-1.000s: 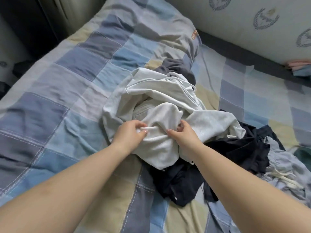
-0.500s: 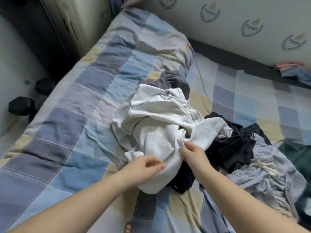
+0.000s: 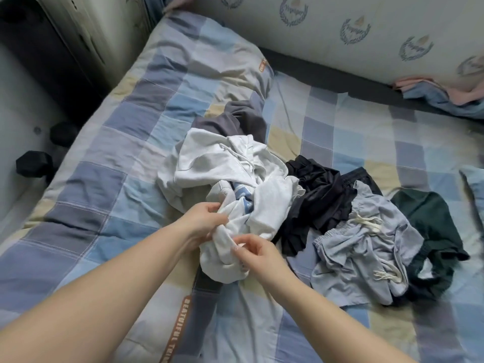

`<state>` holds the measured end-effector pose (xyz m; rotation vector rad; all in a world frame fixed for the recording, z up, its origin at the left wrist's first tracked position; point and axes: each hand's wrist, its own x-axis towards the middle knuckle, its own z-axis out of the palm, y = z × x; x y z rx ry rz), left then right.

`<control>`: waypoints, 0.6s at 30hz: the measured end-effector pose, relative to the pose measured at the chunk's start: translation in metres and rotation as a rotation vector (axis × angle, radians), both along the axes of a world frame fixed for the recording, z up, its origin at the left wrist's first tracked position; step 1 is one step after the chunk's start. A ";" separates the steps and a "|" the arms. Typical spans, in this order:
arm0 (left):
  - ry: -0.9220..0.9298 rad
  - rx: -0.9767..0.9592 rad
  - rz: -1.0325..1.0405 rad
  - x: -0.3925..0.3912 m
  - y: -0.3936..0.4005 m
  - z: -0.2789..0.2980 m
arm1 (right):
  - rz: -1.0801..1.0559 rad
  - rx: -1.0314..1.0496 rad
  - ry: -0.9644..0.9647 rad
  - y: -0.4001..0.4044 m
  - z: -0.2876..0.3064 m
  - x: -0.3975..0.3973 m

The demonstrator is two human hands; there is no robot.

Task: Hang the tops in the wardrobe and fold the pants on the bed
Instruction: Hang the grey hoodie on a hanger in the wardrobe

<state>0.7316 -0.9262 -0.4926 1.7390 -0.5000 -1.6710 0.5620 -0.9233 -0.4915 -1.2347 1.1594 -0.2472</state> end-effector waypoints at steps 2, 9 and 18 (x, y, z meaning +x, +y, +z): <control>0.085 -0.068 0.050 -0.008 0.009 0.019 | -0.293 0.107 0.107 0.000 -0.008 -0.016; 0.255 -0.173 -0.318 -0.035 0.045 0.099 | -0.598 0.737 -0.494 -0.033 0.028 -0.035; -0.243 -0.141 -0.678 -0.051 0.079 0.192 | -0.481 0.433 -0.371 -0.021 0.132 -0.083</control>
